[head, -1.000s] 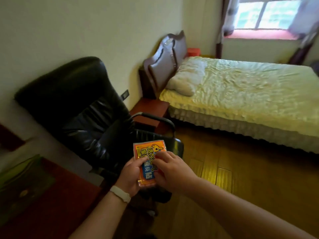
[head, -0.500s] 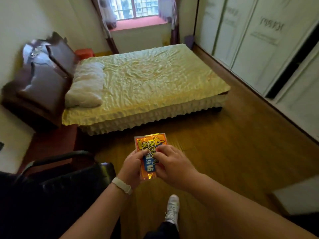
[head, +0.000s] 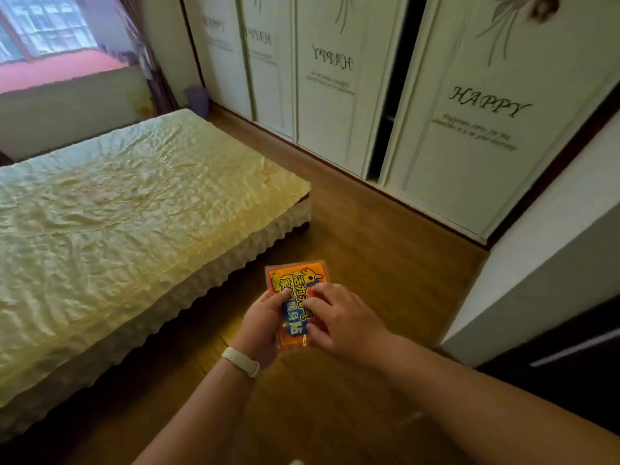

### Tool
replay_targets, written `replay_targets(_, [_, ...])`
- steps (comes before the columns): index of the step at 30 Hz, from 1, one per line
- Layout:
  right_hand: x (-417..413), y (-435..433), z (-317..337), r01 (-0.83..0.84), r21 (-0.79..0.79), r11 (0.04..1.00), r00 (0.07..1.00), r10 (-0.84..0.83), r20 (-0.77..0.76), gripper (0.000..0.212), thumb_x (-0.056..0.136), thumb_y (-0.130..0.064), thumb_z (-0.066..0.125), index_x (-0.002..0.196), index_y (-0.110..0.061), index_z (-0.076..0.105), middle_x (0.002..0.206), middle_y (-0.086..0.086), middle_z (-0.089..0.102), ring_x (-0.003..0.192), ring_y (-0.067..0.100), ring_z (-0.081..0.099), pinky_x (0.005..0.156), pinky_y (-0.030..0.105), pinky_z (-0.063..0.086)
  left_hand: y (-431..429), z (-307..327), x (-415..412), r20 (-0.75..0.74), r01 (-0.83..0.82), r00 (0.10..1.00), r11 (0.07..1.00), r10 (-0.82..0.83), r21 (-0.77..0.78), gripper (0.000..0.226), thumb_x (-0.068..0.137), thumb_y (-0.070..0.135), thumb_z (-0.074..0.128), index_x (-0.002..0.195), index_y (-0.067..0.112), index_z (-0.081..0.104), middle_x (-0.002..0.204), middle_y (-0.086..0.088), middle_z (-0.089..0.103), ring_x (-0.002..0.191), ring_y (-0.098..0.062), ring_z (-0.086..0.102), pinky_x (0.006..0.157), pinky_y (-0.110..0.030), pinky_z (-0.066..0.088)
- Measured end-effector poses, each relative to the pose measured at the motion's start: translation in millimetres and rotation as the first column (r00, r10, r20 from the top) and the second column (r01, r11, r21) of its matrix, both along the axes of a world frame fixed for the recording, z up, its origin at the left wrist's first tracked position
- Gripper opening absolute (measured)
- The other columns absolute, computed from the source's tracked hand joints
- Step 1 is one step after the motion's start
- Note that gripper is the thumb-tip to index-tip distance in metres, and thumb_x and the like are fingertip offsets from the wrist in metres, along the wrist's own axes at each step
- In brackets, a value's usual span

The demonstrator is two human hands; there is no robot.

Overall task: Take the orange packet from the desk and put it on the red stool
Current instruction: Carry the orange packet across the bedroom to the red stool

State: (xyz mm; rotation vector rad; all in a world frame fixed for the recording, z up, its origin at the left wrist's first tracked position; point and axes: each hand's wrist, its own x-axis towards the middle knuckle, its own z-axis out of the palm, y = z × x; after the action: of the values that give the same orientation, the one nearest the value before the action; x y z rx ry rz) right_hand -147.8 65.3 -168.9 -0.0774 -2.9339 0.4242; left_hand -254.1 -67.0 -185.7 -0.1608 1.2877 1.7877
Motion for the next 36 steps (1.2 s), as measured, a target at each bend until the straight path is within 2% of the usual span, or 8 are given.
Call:
replay_targets(6, [-22.8, 85.7, -4.4, 0.146, -0.053, 0.988, 0.989, -0.148, -0.029, 0.049, 0.083, -0.044, 0.045, 0.117, -0.012, 0.06, 0.125, 0.016, 0.055, 0.112, 0.032, 0.051, 0.087, 0.048, 0.049, 104.2, -4.1, -43.3, -0.021, 0.147, 0.989, 0.988, -0.148, -0.046, 0.032, 0.098, 0.022, 0.051, 0.126, 0.009, 0.056, 0.113, -0.023, 0.071, 0.095, -0.038, 0.071, 0.071, -0.049, 0.057])
replay_targets(12, [-52.3, 183.7, -26.3, 0.199, -0.098, 0.975, 0.978, -0.203, -0.038, 0.047, 0.083, -0.042, 0.046, 0.114, -0.011, 0.061, 0.122, 0.016, 0.057, 0.108, 0.033, 0.054, 0.085, 0.046, 0.051, 210.8, -18.0, -80.8, -0.037, 0.206, 0.977, 0.972, -0.211, -0.111, 0.035, 0.097, 0.023, 0.052, 0.128, 0.008, 0.056, 0.117, -0.024, 0.069, 0.102, -0.041, 0.068, 0.071, -0.049, 0.057])
replay_targets(19, [-88.0, 316.4, -26.8, 0.212, -0.145, 0.967, 0.971, -0.225, -0.079, 0.048, 0.083, -0.041, 0.044, 0.117, -0.012, 0.06, 0.125, 0.016, 0.056, 0.111, 0.033, 0.053, 0.087, 0.047, 0.051, 346.9, -8.9, -117.5, -0.064, 0.212, 0.973, 0.967, -0.223, -0.141, 0.028, 0.097, 0.021, 0.051, 0.121, 0.009, 0.06, 0.104, -0.021, 0.073, 0.083, -0.036, 0.072, 0.063, -0.048, 0.057])
replay_targets(23, [-110.9, 387.8, -11.5, 0.197, -0.148, 0.969, 0.968, -0.216, -0.131, 0.043, 0.084, -0.039, 0.046, 0.115, -0.012, 0.059, 0.125, 0.016, 0.056, 0.111, 0.033, 0.053, 0.081, 0.049, 0.053, 417.0, 6.0, -144.8, -0.111, 0.23, 0.965, 0.971, -0.237, -0.074, 0.032, 0.097, 0.022, 0.051, 0.123, 0.007, 0.061, 0.113, -0.024, 0.07, 0.091, -0.039, 0.07, 0.076, -0.054, 0.055])
replay_targets(25, [-123.8, 415.4, -3.8, 0.184, -0.121, 0.976, 0.964, -0.203, -0.172, 0.041, 0.083, -0.038, 0.048, 0.114, -0.013, 0.06, 0.124, 0.015, 0.057, 0.11, 0.032, 0.054, 0.084, 0.047, 0.052, 442.2, 14.7, -156.5, -0.12, 0.232, 0.965, 0.972, -0.235, -0.042, 0.031, 0.098, 0.022, 0.048, 0.123, 0.008, 0.061, 0.114, -0.024, 0.07, 0.09, -0.039, 0.07, 0.077, -0.054, 0.055])
replay_targets(28, [-147.6, 442.1, 6.1, 0.168, -0.128, 0.977, 0.962, -0.191, -0.194, 0.039, 0.083, -0.036, 0.051, 0.113, -0.013, 0.06, 0.122, 0.014, 0.058, 0.108, 0.029, 0.054, 0.084, 0.043, 0.052, 469.0, 20.8, -181.2, -0.121, 0.217, 0.968, 0.976, -0.219, -0.03, 0.031, 0.098, 0.022, 0.049, 0.125, 0.01, 0.06, 0.113, -0.023, 0.07, 0.085, -0.038, 0.071, 0.072, -0.053, 0.056])
replay_targets(32, [-199.0, 469.0, 6.0, 0.14, -0.127, 0.982, 0.966, -0.164, -0.2, 0.041, 0.083, -0.037, 0.05, 0.113, -0.012, 0.06, 0.12, 0.014, 0.058, 0.106, 0.029, 0.054, 0.084, 0.043, 0.052, 493.1, 22.8, -227.1, -0.115, 0.2, 0.972, 0.978, -0.206, -0.058, 0.037, 0.097, 0.023, 0.05, 0.128, 0.003, 0.058, 0.106, -0.023, 0.07, 0.074, -0.034, 0.073, 0.057, -0.043, 0.059])
replay_targets(36, [-263.1, 485.8, -2.9, 0.139, -0.137, 0.981, 0.975, -0.16, -0.152, 0.042, 0.085, -0.038, 0.047, 0.116, -0.012, 0.058, 0.126, 0.014, 0.053, 0.113, 0.03, 0.049, 0.087, 0.045, 0.051, 509.4, 12.4, -289.2, -0.08, 0.183, 0.979, 0.982, -0.185, -0.035, 0.039, 0.096, 0.025, 0.05, 0.129, 0.004, 0.057, 0.104, -0.021, 0.071, 0.075, -0.033, 0.072, 0.058, -0.043, 0.059])
